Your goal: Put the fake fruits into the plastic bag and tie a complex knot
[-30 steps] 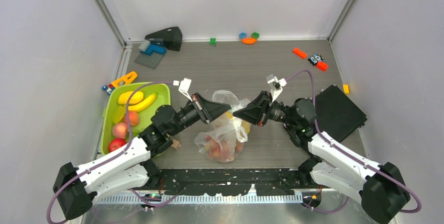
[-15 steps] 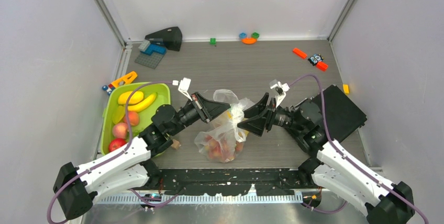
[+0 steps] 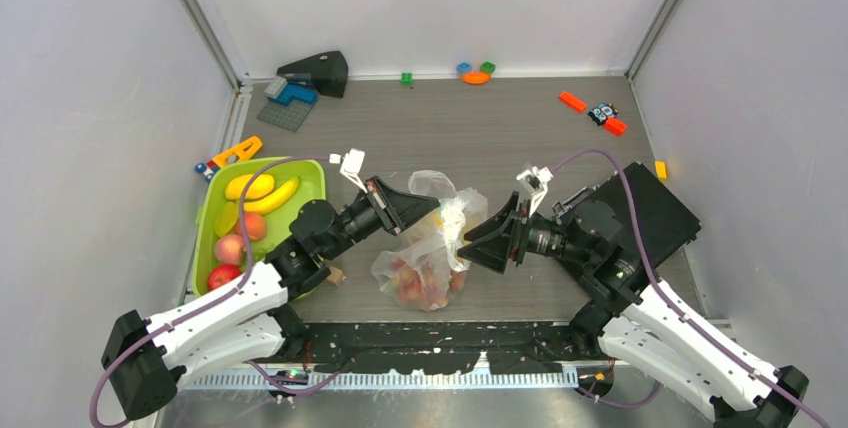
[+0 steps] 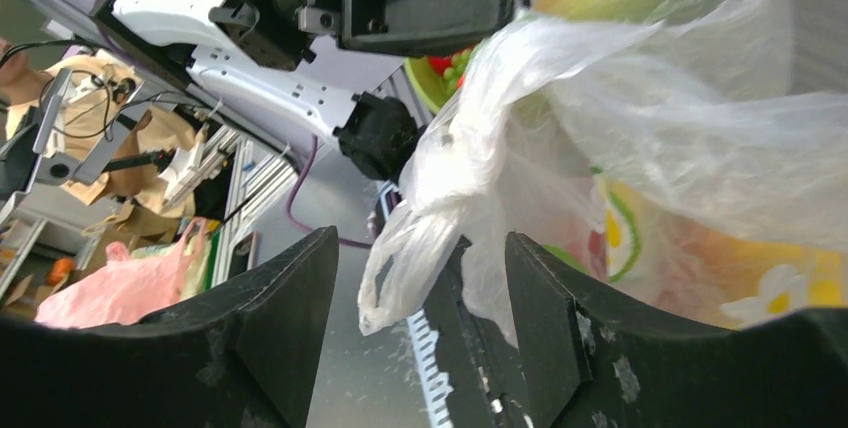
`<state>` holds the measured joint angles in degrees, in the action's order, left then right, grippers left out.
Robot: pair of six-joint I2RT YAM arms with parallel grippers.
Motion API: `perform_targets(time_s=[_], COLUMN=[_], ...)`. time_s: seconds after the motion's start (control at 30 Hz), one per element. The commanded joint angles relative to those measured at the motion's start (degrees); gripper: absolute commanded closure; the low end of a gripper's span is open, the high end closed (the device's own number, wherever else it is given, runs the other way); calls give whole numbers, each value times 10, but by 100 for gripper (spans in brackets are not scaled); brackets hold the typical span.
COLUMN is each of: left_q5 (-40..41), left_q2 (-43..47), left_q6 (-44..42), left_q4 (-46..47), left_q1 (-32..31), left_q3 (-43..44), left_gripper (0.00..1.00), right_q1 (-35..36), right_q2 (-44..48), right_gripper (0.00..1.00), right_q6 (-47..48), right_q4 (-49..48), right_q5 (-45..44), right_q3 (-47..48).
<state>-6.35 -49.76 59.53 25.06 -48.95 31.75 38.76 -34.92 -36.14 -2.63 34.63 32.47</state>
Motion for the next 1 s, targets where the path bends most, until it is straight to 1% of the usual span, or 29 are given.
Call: perform_targets(time_s=[0.0,0.1,0.17,0.2,0.23,0.27,0.33,0.4,0.47,0.57,0.97], left_q5=[15,15,15,16,17,22,41,58,97,119,130], left_q2=[12,15,16,17,18,23,36,61,86,107,130], left_q6=[-16,-18,-18,-19,-21,-24,-37,-56,-82,-102,-130], left_q4=[7,4,3,3,1,-3,-22,-52,-92,-125,-152], left_q1=[0,0,0,0,0,0,-1,0,0,1,15], left_q3=[4,5,6,6,6,5,7,13,25,30,46], left_gripper=[100,100,100,100,100,100,100,100,100,100,100], right_q1=[53,87,95,97,97,97,98,98,98,98,98], right_q2=[-18,-32,-39,-43,-44,-46,-45,-40,-35,-26,-23], right_gripper=[32,36,47,62,71,88,94,95,95,95,95], right_q6=[-5,2,0,0,0,0,5,6,0,-5,-6], right_q4=[31,43,36,35,37,41,56,67,76,85,99], right_q5=[-42,-57,-59,-60,-63,-68,-81,-91,-97,-98,-106], right_q3=[34,46,47,46,44,43,38,25,3,-19,-43])
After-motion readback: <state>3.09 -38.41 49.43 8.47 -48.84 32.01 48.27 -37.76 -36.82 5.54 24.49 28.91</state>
